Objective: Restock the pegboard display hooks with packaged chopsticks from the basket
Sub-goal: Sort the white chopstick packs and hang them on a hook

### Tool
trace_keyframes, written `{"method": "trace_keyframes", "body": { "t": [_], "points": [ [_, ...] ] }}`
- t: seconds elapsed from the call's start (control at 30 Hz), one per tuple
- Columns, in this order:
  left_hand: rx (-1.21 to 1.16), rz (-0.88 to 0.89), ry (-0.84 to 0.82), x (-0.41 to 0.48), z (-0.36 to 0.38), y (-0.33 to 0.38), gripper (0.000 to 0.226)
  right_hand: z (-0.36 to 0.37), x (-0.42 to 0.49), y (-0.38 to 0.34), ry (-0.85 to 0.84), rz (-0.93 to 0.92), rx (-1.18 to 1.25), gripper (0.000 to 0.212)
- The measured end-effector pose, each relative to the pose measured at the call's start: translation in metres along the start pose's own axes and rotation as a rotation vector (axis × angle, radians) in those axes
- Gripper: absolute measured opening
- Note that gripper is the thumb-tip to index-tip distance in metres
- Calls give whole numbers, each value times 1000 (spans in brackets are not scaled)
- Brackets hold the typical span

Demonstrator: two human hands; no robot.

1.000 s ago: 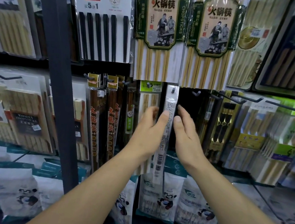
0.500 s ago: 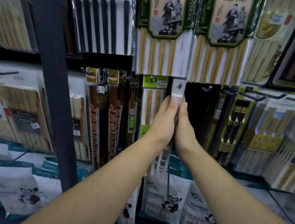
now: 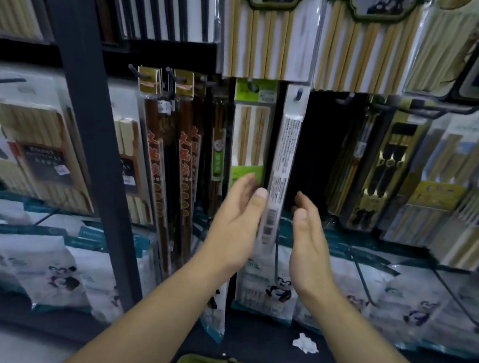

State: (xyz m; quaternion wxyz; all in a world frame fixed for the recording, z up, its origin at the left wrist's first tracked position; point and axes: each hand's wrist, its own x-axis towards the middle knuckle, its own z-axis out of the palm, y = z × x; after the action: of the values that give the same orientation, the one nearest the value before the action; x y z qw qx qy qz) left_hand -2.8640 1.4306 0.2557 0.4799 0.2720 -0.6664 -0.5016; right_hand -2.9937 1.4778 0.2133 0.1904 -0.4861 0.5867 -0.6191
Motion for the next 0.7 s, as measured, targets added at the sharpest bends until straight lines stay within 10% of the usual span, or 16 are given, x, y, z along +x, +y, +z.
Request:
{"method": "trace_keyframes", "body": {
  "t": [0.17, 0.4, 0.7],
  "points": [
    [92, -198, 90, -62, -36, -77, 15, 2, -89, 75, -5, 175, -157, 13],
    [711, -703, 203, -187, -83, -220, 34, 19, -209, 210, -508, 497, -547, 7],
    [553, -990, 83, -286, -115, -285, 43, 20, -286, 324, -957, 596, -863, 59]
  ]
}}
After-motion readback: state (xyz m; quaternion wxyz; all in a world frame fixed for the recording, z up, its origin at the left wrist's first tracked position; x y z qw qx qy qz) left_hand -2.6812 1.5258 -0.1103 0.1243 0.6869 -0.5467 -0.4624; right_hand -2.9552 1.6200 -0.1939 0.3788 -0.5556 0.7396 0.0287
